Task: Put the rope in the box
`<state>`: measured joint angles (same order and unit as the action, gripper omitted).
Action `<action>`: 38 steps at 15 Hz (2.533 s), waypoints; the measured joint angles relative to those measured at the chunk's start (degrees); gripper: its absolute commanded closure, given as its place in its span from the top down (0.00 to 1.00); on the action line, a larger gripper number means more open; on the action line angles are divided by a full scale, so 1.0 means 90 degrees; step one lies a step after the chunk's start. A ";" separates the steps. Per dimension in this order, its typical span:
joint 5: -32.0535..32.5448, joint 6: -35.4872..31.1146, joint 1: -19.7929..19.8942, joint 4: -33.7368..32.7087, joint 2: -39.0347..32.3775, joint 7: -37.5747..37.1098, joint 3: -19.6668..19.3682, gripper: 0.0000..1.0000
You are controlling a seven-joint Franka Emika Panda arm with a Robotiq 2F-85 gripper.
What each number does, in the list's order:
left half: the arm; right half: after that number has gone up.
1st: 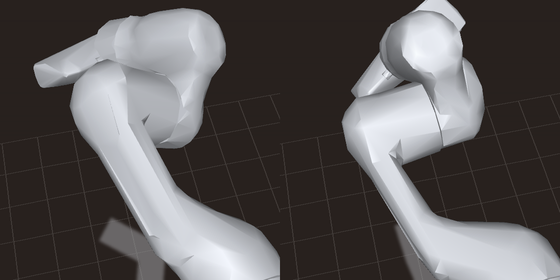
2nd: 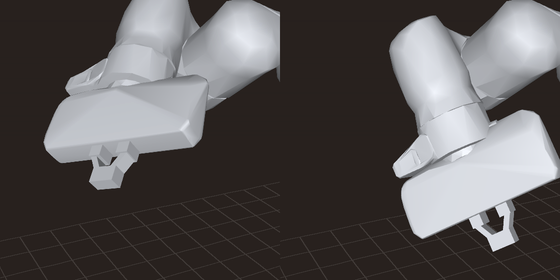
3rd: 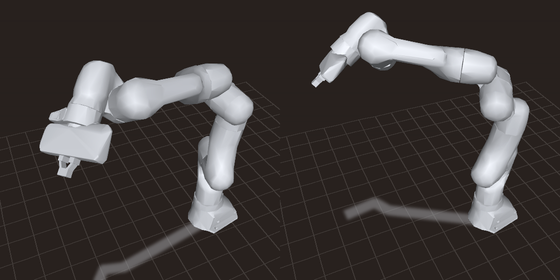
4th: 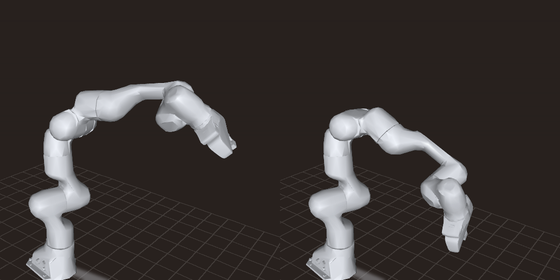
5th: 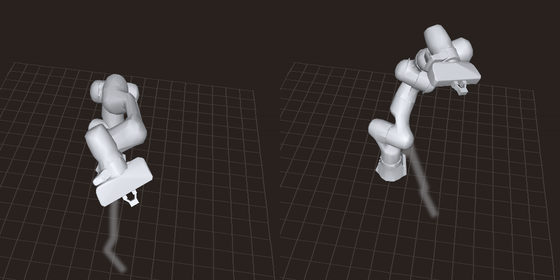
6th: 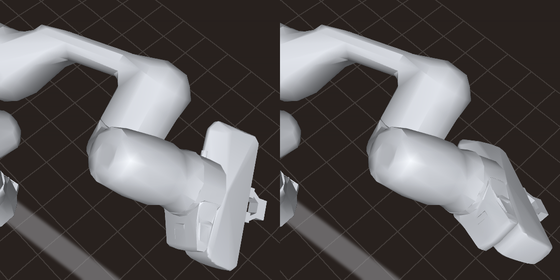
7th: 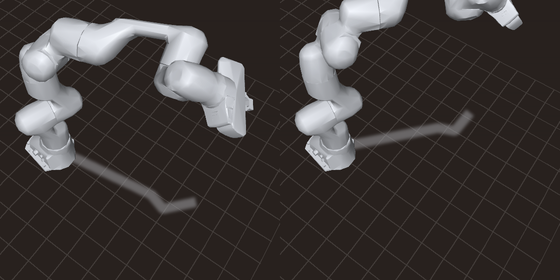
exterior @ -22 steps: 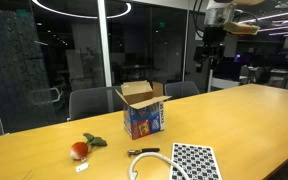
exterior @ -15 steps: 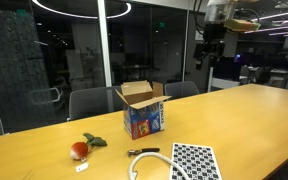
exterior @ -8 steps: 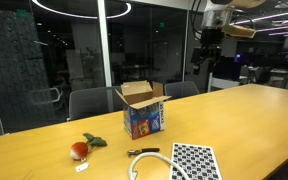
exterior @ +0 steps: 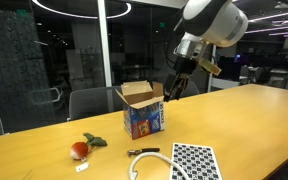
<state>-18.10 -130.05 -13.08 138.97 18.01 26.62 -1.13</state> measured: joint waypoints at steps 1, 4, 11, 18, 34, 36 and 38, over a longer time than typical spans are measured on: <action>-0.0323 -0.0133 -0.0151 0.0117 -0.0181 0.0349 0.0000 1.00; -0.1123 -0.0228 -0.0409 0.0338 -0.0822 0.1461 0.0012 1.00; -0.1348 -0.0203 0.0020 0.0224 -0.2558 0.3284 0.0255 1.00; -0.0550 -0.0073 0.0892 -0.1008 -0.4156 0.3557 0.0627 1.00; 0.0722 0.0036 0.1304 -0.2246 -0.5472 0.3531 0.1226 1.00; 0.0773 0.0036 0.1305 -0.2253 -0.5541 0.3531 0.1263 1.00; 0.0790 0.0037 0.1308 -0.2270 -0.5565 0.3531 0.1271 1.00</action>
<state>-10.99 -129.71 -1.31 118.55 -32.08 58.40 10.31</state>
